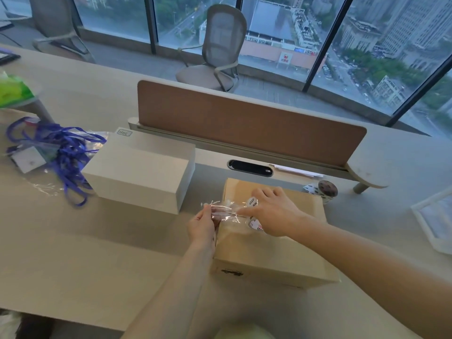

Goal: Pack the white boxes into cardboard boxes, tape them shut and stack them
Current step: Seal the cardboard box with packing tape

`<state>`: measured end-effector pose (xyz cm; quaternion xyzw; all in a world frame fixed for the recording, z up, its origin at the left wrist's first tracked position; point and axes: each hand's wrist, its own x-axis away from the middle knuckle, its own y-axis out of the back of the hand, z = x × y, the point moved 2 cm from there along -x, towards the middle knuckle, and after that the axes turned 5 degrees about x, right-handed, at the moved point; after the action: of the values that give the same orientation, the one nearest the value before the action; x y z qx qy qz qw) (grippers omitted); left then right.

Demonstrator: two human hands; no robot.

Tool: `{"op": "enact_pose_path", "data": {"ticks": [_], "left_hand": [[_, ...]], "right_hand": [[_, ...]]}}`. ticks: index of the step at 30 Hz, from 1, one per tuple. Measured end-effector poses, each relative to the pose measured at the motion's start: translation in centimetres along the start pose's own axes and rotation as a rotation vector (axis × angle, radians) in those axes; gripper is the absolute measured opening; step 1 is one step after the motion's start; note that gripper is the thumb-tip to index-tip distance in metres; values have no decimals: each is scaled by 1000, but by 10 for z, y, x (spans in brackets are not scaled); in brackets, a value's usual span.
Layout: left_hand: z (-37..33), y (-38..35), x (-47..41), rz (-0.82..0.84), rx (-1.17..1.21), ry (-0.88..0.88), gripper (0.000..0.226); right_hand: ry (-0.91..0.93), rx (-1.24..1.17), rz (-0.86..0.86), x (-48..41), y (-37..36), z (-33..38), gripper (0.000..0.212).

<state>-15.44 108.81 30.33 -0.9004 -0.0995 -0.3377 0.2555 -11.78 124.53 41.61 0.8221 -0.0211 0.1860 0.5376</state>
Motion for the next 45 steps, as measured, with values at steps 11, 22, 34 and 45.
{"op": "enact_pose_path", "data": {"ticks": [11,22,34,45], "left_hand": [[11,15,-21,-3,-78,72,30],[28,19,-33,62,-453,260,44],[14,17,-24,163,-654,574,54],[22,21,-30,284,-755,168,47]], "right_hand": [[-7,34,49,-16,6,20,47],[-3,24,99,-33,8,31,39],[36,-20,96,-40,13,36,49],[-22,-384,-93,-15,-2,8,67]]}}
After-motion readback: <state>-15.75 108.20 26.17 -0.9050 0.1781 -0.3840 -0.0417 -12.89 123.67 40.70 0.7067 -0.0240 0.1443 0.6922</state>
